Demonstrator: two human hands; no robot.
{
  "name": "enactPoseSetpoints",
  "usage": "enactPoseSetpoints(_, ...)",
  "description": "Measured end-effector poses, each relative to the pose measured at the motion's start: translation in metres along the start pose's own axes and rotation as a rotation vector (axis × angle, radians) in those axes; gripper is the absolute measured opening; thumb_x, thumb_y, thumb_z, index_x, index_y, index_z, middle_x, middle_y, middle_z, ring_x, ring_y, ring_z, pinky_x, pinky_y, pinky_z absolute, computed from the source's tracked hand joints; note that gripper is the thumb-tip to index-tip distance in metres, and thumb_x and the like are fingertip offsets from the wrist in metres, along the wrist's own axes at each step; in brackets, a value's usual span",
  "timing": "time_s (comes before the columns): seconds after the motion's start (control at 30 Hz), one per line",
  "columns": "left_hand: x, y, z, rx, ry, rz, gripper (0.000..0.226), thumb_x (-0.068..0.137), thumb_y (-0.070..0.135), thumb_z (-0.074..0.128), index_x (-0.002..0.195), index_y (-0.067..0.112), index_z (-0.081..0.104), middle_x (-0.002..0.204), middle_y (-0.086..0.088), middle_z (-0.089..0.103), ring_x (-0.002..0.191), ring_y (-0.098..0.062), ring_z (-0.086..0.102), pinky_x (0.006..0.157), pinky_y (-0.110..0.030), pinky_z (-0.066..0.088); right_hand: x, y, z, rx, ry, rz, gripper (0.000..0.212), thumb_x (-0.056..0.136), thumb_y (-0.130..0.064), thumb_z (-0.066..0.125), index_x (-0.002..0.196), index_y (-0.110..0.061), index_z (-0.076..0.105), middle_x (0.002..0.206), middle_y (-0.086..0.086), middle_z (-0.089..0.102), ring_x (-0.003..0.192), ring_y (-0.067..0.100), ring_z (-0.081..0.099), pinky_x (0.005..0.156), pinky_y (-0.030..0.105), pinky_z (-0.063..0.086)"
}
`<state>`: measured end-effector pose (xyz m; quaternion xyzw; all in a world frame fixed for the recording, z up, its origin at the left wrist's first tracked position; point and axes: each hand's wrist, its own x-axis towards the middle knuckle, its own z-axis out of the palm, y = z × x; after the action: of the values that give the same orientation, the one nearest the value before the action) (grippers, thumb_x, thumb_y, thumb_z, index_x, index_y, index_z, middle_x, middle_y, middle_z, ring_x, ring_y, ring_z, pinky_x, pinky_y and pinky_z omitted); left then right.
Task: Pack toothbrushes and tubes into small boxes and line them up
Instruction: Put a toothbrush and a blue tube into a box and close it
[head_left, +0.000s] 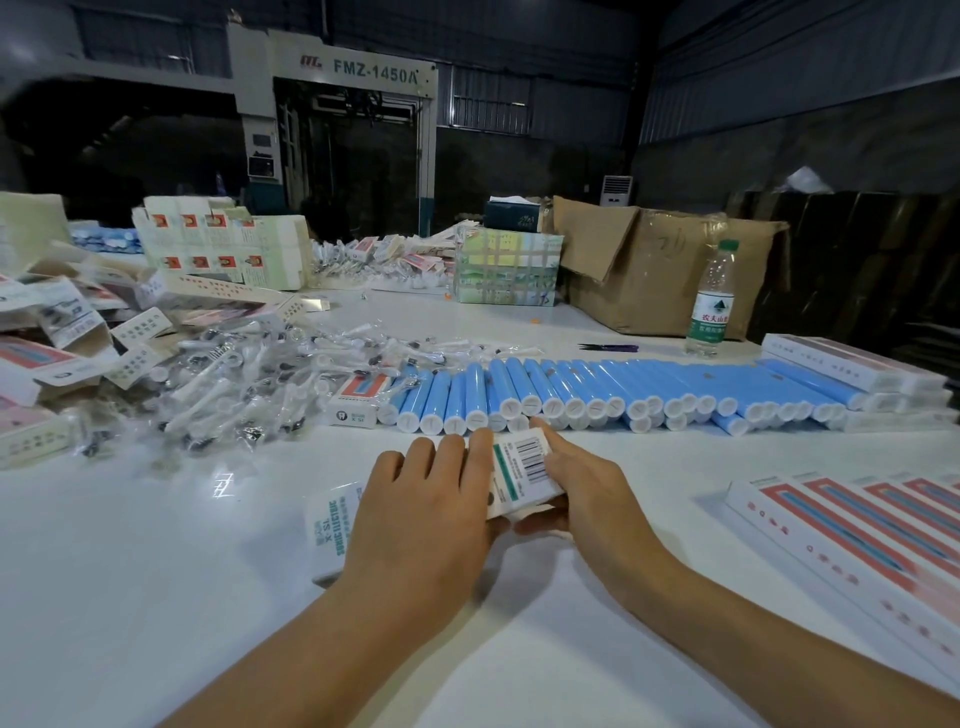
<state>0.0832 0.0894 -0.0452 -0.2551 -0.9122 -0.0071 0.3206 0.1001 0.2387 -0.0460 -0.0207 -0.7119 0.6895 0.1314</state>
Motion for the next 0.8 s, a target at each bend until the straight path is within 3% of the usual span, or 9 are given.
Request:
enactPoseSetpoints(0.07, -0.001, -0.001, 0.0, -0.028, 0.022, 0.011, 0.073, 0.066, 0.049, 0.079, 0.12, 0.003, 0.063, 0.091, -0.009, 0.067, 0.074, -0.025, 0.061, 0.06, -0.037, 0.048, -0.002, -0.001, 0.0, -0.09, -0.01, -0.029, 0.038, 0.1, -0.016, 0.04, 0.131, -0.035, 0.049, 0.092, -0.001, 0.071, 0.083, 0.015, 0.067, 0.061, 0.026, 0.055)
enactPoseSetpoints(0.13, 0.0, -0.002, -0.002, -0.046, 0.051, -0.003, 0.072, 0.059, 0.044, 0.084, 0.114, 0.001, 0.066, 0.085, -0.01, 0.067, 0.068, -0.026, 0.061, 0.055, -0.037, 0.048, -0.004, -0.004, 0.0, -0.208, 0.017, -0.12, 0.031, 0.099, -0.018, 0.046, 0.112, -0.042, 0.06, 0.094, -0.006, 0.07, 0.081, 0.003, 0.065, 0.061, 0.018, 0.051)
enactPoseSetpoints(0.2, 0.002, -0.006, -0.002, -0.022, 0.027, -0.046, 0.073, 0.064, 0.047, 0.081, 0.119, 0.003, 0.063, 0.091, -0.009, 0.066, 0.074, -0.025, 0.062, 0.059, -0.037, 0.048, -0.006, -0.008, -0.002, -0.302, 0.108, -0.243, 0.028, 0.094, -0.017, 0.055, 0.089, -0.043, 0.065, 0.092, -0.009, 0.067, 0.08, -0.001, 0.061, 0.062, 0.013, 0.047)
enactPoseSetpoints(0.27, 0.002, -0.005, -0.007, -0.024, -0.014, -0.075, 0.074, 0.073, 0.051, 0.073, 0.128, 0.006, 0.055, 0.103, -0.007, 0.064, 0.084, -0.023, 0.061, 0.067, -0.036, 0.046, -0.007, -0.008, -0.003, -0.299, 0.197, -0.299, 0.019, 0.088, -0.015, 0.064, 0.078, -0.031, 0.066, 0.085, -0.007, 0.066, 0.077, 0.003, 0.06, 0.061, 0.014, 0.046)
enactPoseSetpoints(0.33, 0.003, -0.005, -0.007, -0.016, -0.034, -0.084, 0.076, 0.081, 0.055, 0.062, 0.138, 0.009, 0.043, 0.115, -0.004, 0.059, 0.095, -0.022, 0.057, 0.076, -0.035, 0.043, -0.007, -0.006, -0.003, -0.286, 0.222, -0.293, 0.015, 0.086, -0.012, 0.066, 0.073, -0.019, 0.065, 0.075, -0.005, 0.067, 0.073, 0.008, 0.062, 0.058, 0.018, 0.048)
enactPoseSetpoints(0.47, 0.002, -0.005, -0.002, -0.032, 0.029, -0.039, 0.076, 0.054, 0.043, 0.087, 0.112, -0.002, 0.066, 0.083, -0.012, 0.066, 0.066, -0.028, 0.062, 0.054, -0.037, 0.048, -0.009, -0.002, 0.002, -0.308, 0.203, -0.303, 0.021, 0.087, -0.004, 0.062, 0.068, -0.012, 0.061, 0.066, -0.004, 0.065, 0.063, 0.003, 0.058, 0.052, 0.014, 0.043)
enactPoseSetpoints(0.63, 0.0, -0.007, 0.005, -0.023, 0.08, 0.023, 0.076, 0.053, 0.042, 0.088, 0.111, -0.002, 0.066, 0.081, -0.012, 0.066, 0.064, -0.028, 0.06, 0.052, -0.038, 0.048, -0.011, -0.001, 0.0, -0.321, 0.171, -0.338, 0.022, 0.087, -0.001, 0.06, 0.068, -0.009, 0.06, 0.07, 0.002, 0.065, 0.065, 0.014, 0.057, 0.054, 0.017, 0.043)
enactPoseSetpoints(0.7, 0.002, -0.008, 0.0, -0.058, 0.043, 0.003, 0.077, 0.061, 0.045, 0.083, 0.119, -0.001, 0.061, 0.091, -0.011, 0.065, 0.073, -0.027, 0.062, 0.059, -0.039, 0.048, -0.011, -0.002, 0.0, -0.302, 0.145, -0.354, 0.021, 0.089, -0.003, 0.059, 0.072, -0.015, 0.061, 0.077, 0.002, 0.065, 0.071, 0.018, 0.058, 0.058, 0.02, 0.045)
enactPoseSetpoints(0.8, 0.008, -0.01, -0.007, -0.088, 0.027, -0.105, 0.075, 0.09, 0.059, 0.041, 0.146, 0.015, 0.019, 0.13, 0.002, 0.045, 0.112, -0.018, 0.047, 0.084, -0.03, 0.037, -0.013, -0.006, 0.003, -0.212, 0.099, -0.381, 0.023, 0.095, -0.012, 0.052, 0.086, -0.029, 0.065, 0.082, -0.012, 0.063, 0.07, 0.003, 0.055, 0.059, 0.017, 0.043)
